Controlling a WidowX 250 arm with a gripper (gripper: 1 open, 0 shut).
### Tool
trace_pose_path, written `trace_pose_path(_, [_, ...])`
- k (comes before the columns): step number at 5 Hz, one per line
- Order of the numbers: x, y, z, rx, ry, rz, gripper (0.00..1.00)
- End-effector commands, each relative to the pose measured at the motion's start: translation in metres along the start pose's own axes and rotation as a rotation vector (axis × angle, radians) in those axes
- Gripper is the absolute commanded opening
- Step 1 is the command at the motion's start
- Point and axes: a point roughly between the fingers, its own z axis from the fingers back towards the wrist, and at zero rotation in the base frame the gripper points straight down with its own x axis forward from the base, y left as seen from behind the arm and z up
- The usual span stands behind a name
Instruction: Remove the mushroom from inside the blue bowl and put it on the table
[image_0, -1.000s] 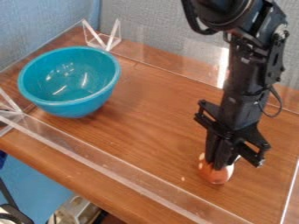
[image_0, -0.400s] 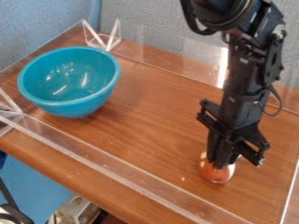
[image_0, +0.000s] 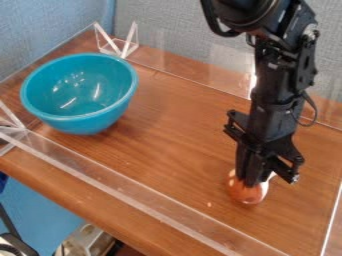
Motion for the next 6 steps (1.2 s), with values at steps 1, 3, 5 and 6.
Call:
trace_pose_path(1, [0.006,0.01,0.015,0.021,-0.063,0.015,1.0])
trace_pose_path(3, [0.002,0.013,0.036,0.045,-0.111,0.037,1.0])
trace_pose_path(5, [-0.014,0.01,0.067,0.065,-0.189,0.051,1.0])
trace_pose_path(6, [-0.019,0.011,0.074,0.06,-0.2,0.058,1.0])
